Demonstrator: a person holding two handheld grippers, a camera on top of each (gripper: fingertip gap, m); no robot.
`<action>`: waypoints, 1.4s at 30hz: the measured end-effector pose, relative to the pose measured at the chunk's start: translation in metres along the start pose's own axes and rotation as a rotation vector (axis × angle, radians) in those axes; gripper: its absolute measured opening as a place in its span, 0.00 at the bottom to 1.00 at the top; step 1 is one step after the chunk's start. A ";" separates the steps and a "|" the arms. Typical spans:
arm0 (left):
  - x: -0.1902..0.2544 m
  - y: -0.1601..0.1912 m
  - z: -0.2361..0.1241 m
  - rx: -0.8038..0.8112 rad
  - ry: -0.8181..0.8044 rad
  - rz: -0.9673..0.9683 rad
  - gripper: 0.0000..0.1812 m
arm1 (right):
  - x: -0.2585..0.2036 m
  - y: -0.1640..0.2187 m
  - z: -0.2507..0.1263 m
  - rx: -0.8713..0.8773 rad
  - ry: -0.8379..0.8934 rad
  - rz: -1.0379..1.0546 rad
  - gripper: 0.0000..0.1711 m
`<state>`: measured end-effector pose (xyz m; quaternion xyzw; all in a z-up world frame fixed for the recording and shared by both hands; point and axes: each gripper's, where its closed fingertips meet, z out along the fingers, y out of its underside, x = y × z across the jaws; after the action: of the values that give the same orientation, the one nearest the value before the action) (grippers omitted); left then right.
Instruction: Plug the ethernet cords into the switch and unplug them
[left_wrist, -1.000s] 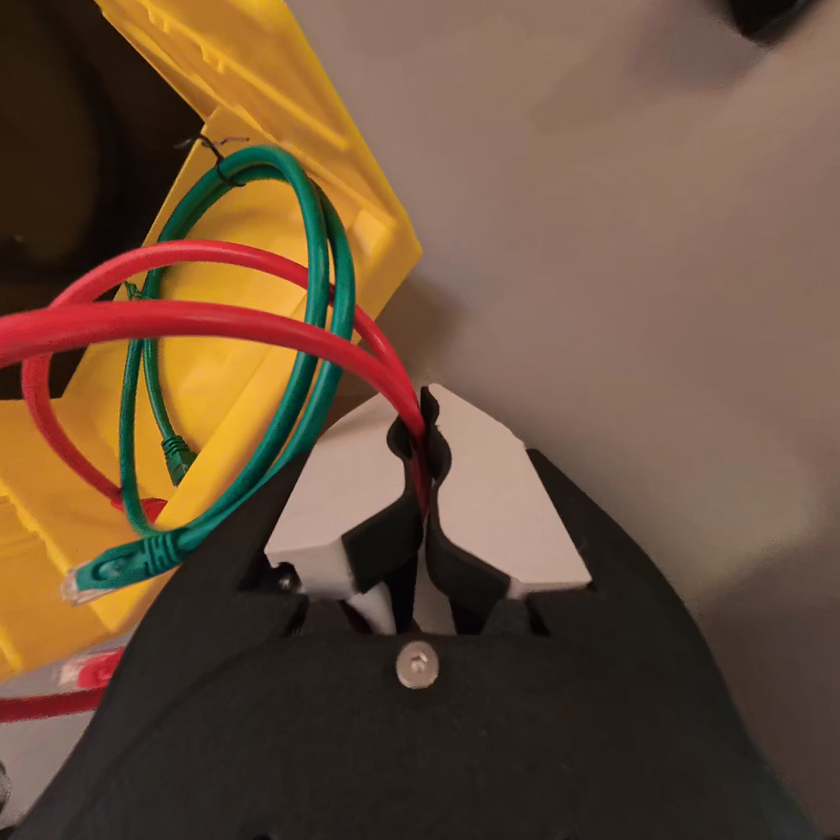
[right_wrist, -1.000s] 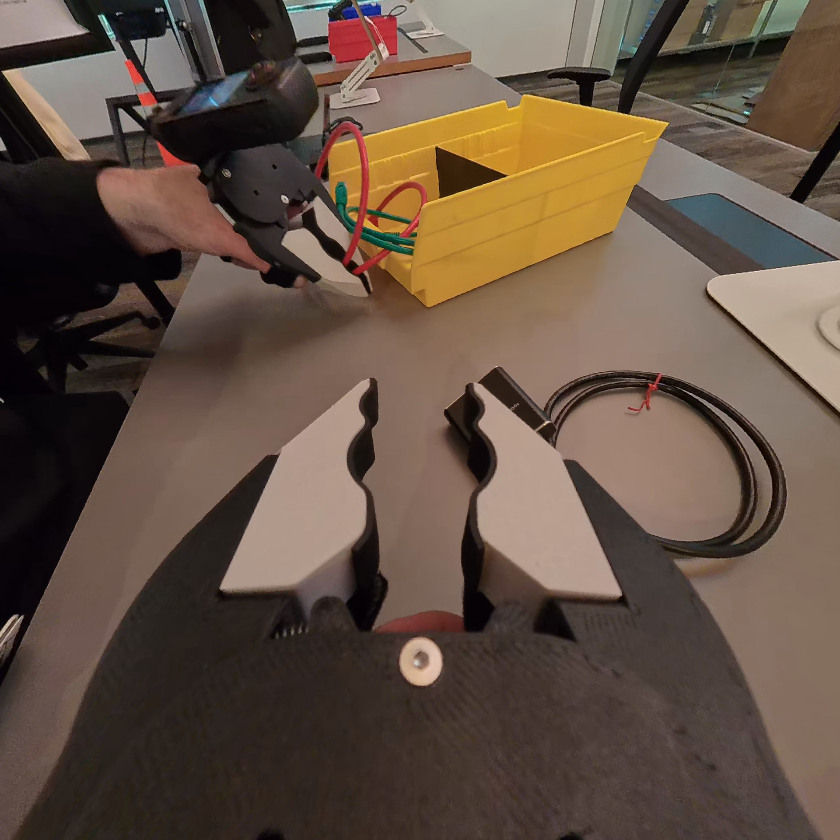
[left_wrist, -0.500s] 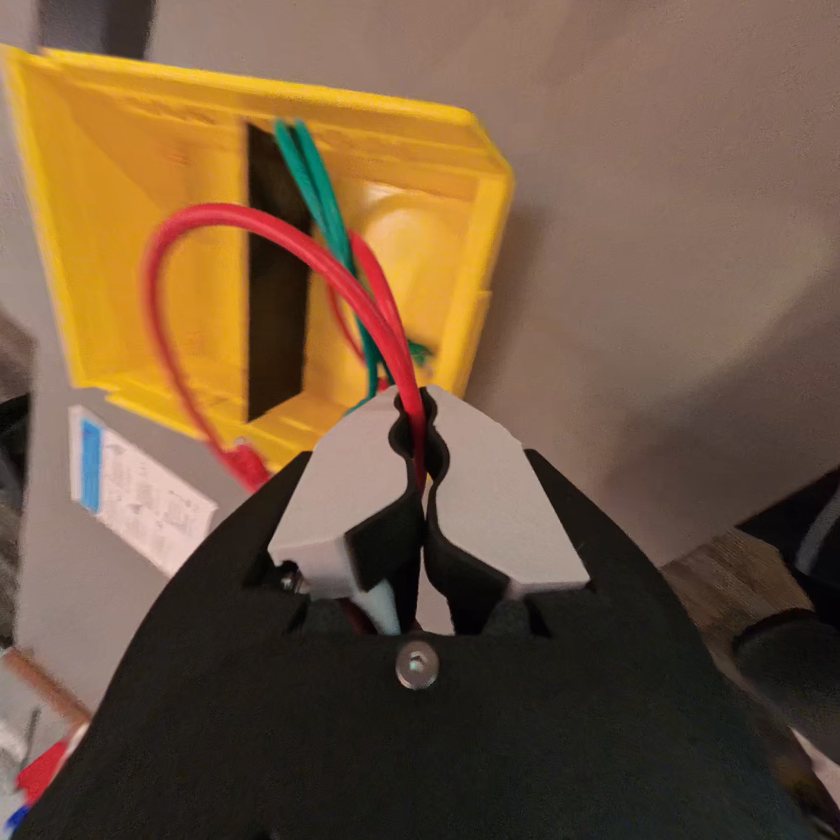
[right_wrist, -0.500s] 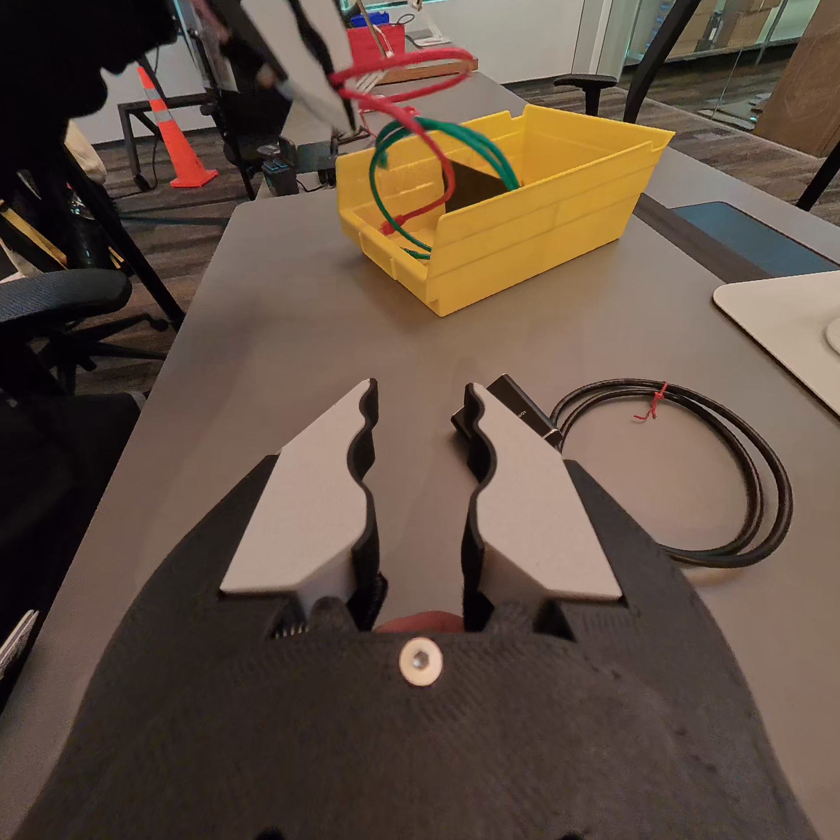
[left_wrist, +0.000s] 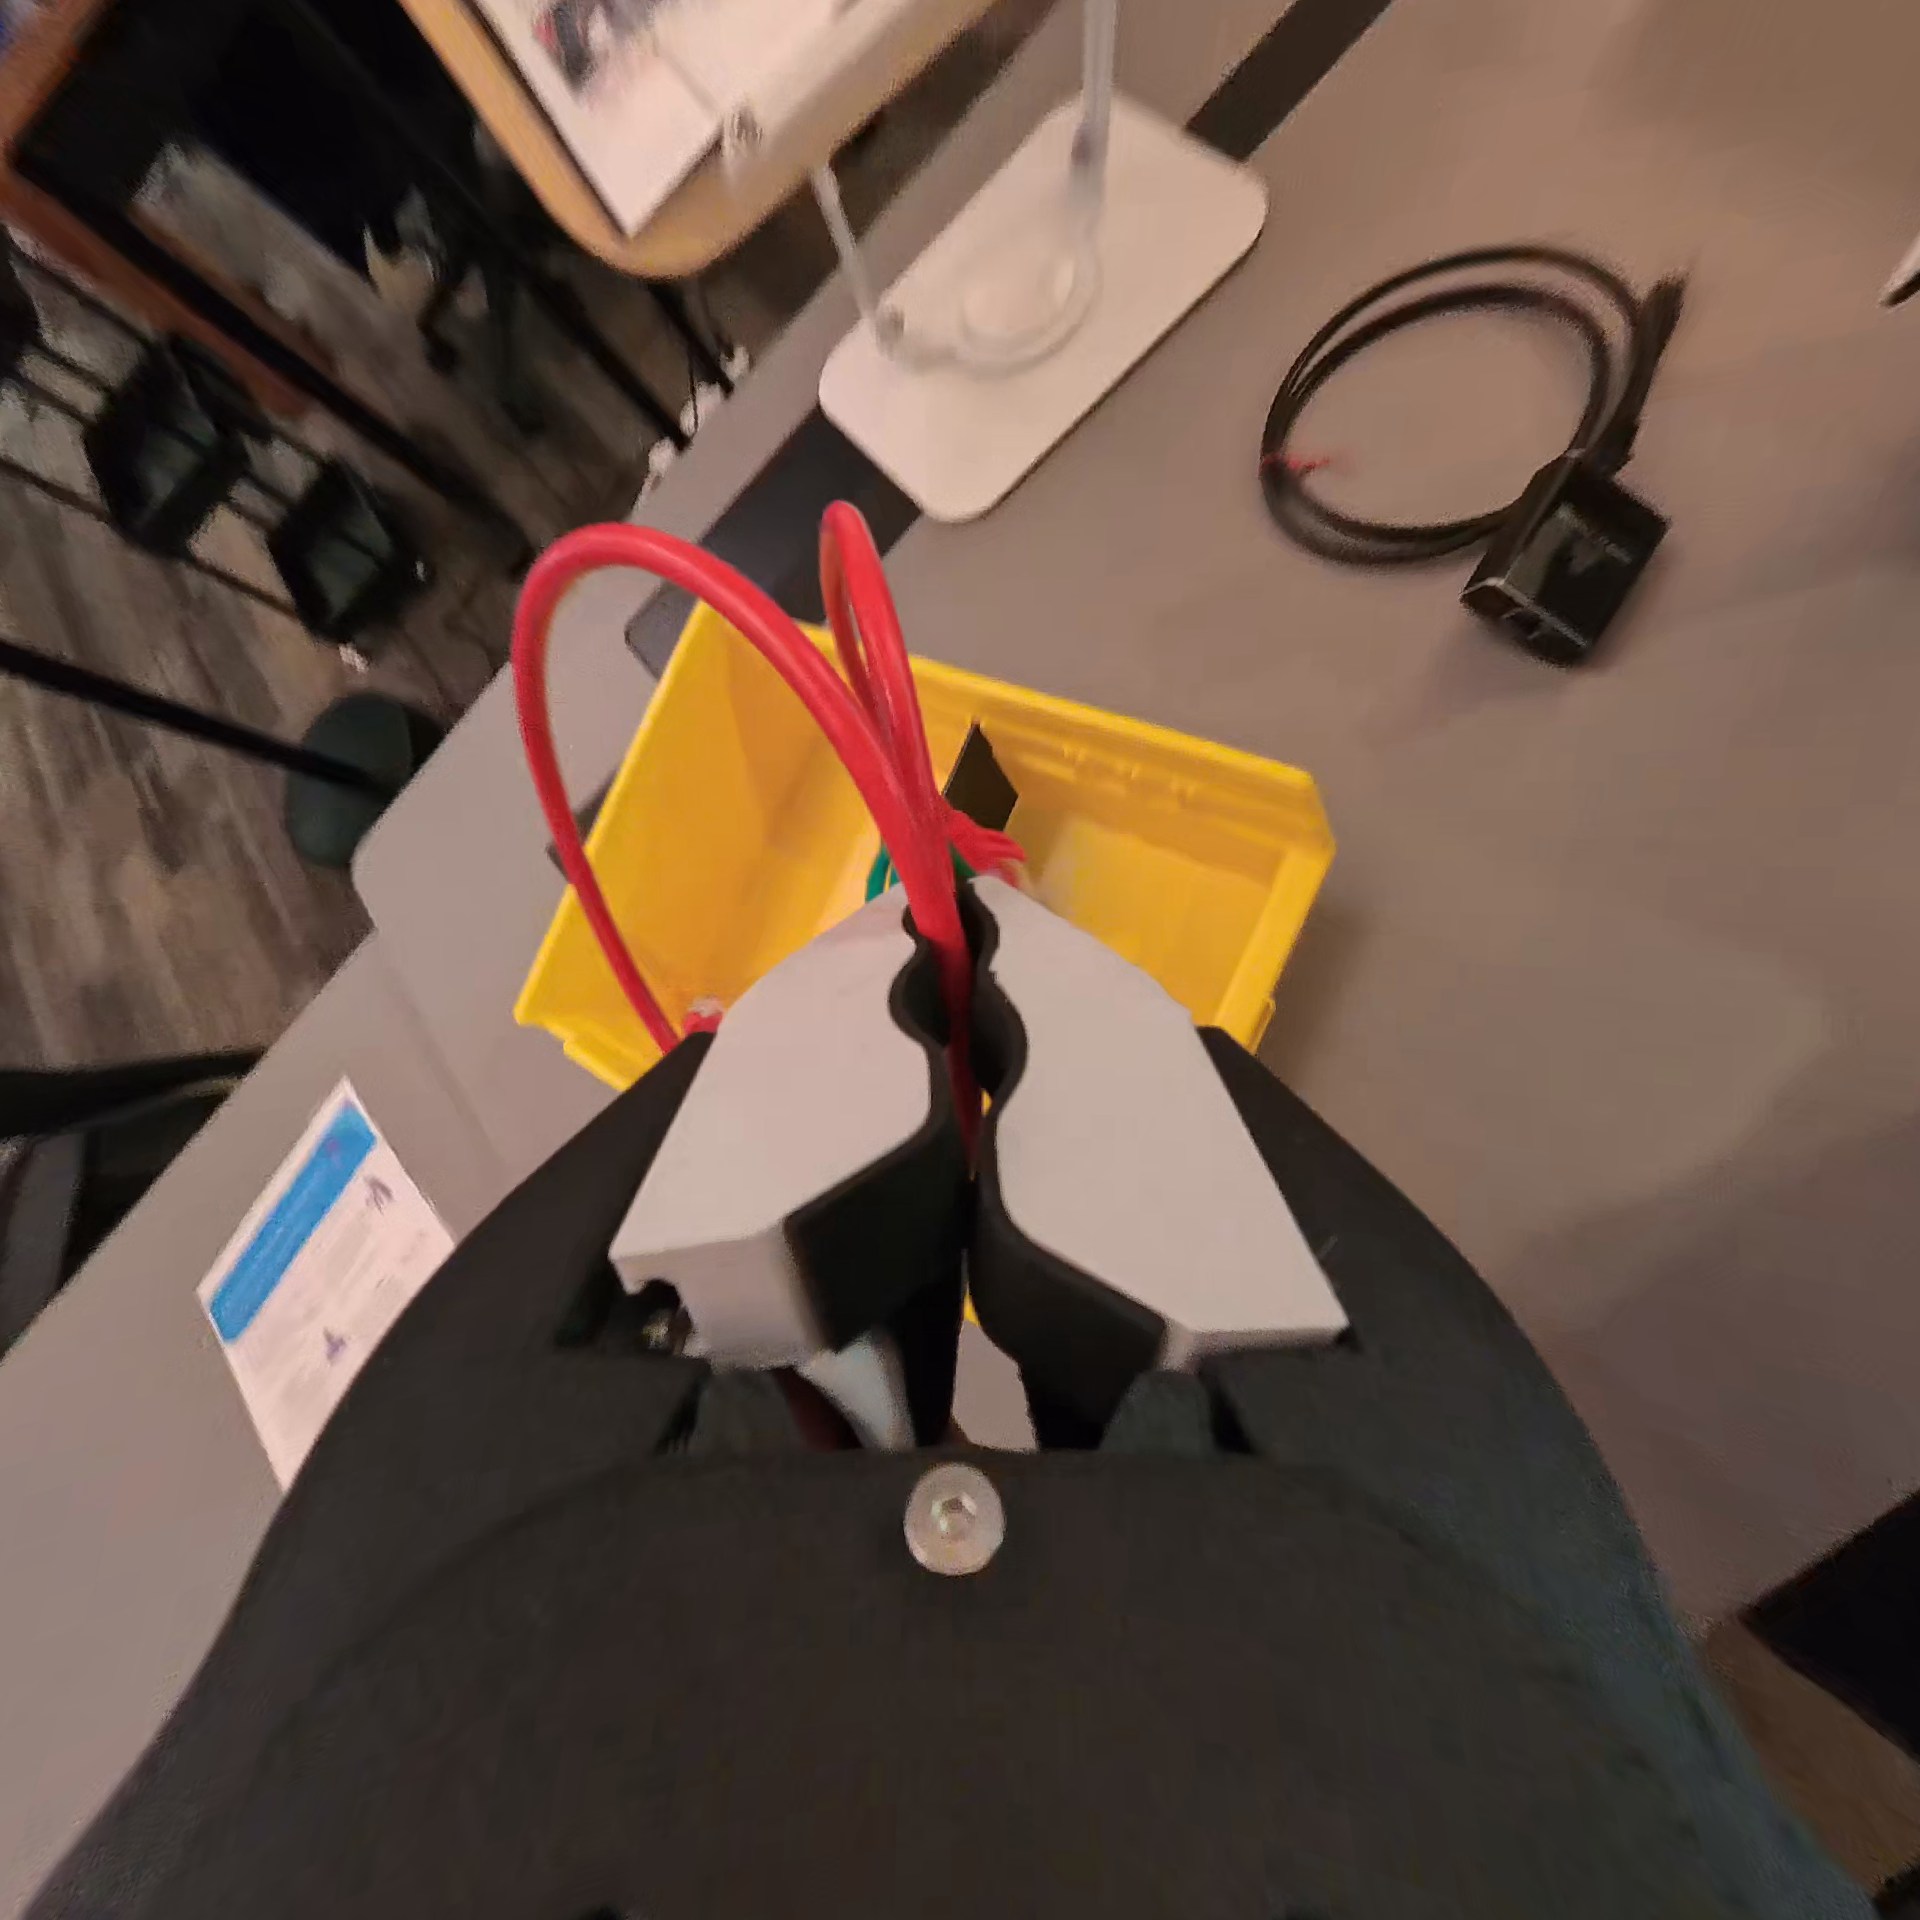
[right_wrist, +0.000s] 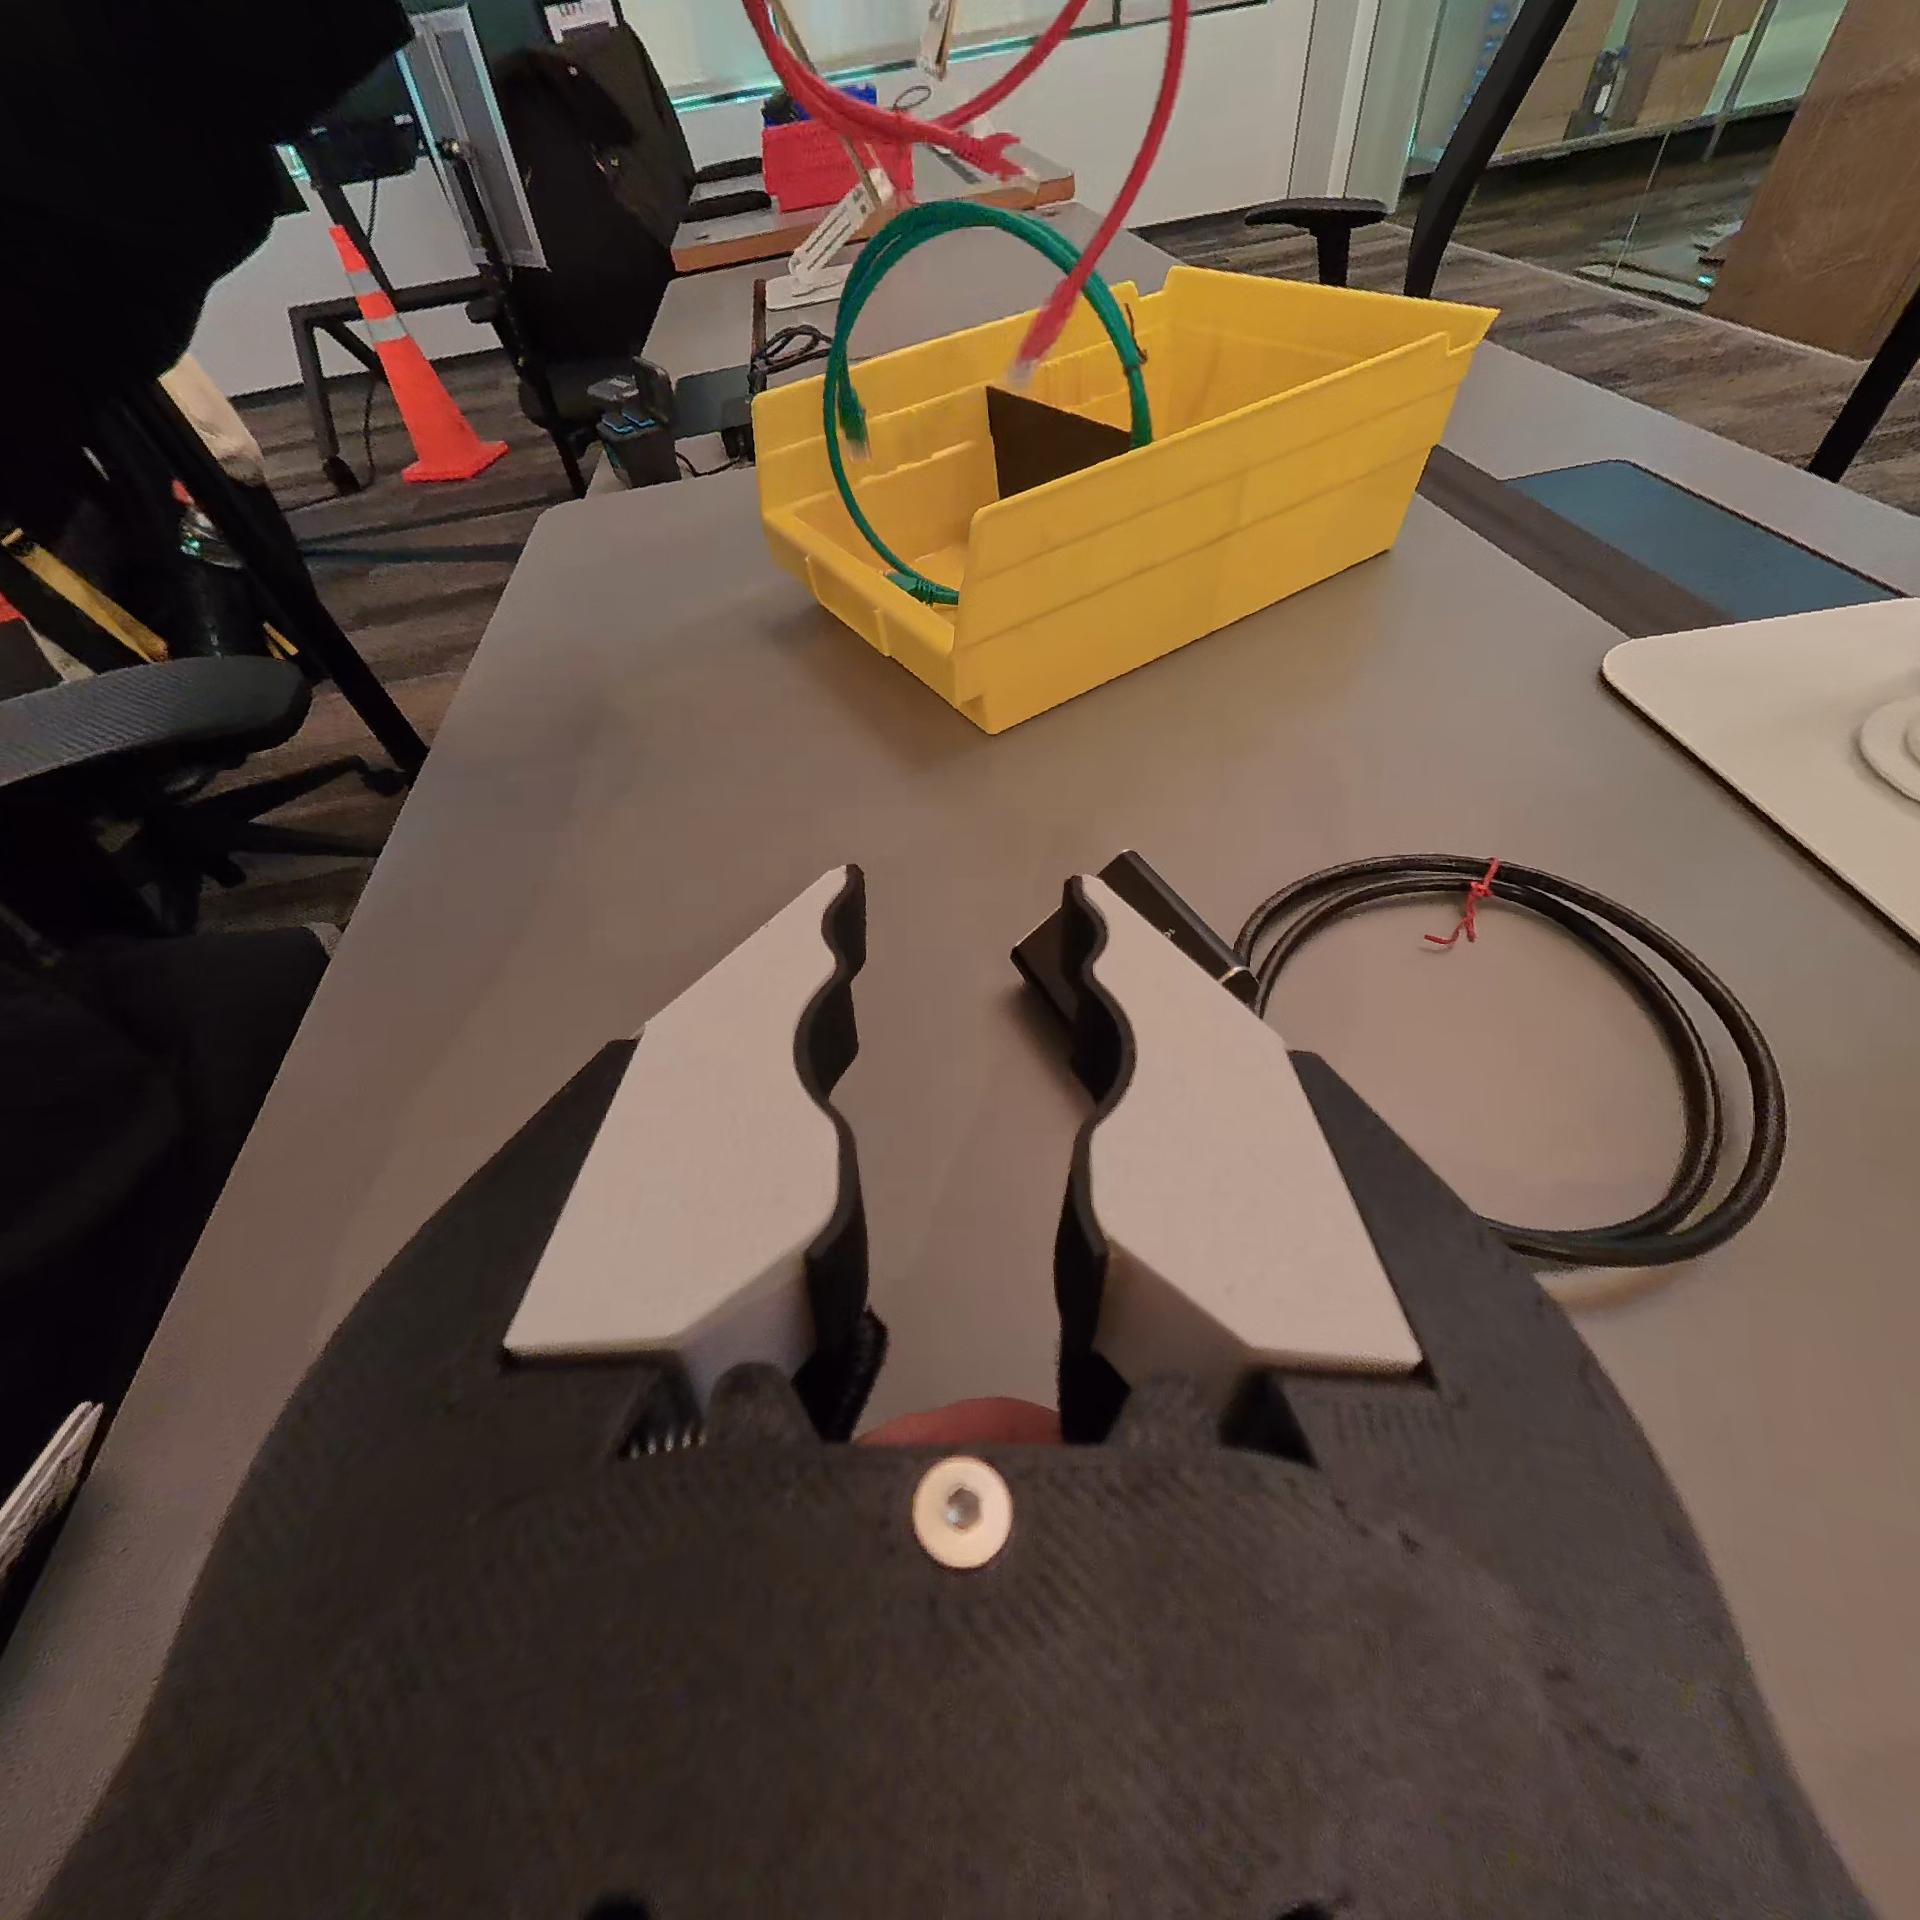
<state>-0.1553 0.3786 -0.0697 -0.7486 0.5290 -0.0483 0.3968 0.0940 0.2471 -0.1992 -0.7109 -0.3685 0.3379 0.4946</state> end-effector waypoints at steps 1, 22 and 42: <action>-0.002 -0.003 -0.003 0.023 -0.027 0.025 0.00 | -0.001 0.000 0.000 -0.001 -0.001 -0.003 0.21; 0.071 -0.098 -0.052 0.244 -0.236 0.284 0.00 | 0.015 -0.013 -0.019 0.024 0.088 -0.016 0.22; 0.343 -0.031 0.128 0.061 0.132 0.722 0.00 | 0.065 -0.038 -0.112 0.030 0.381 -0.029 0.19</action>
<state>0.0802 0.1673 -0.2558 -0.4971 0.7817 0.0310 0.3753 0.2136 0.2608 -0.1388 -0.7491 -0.2736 0.1954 0.5708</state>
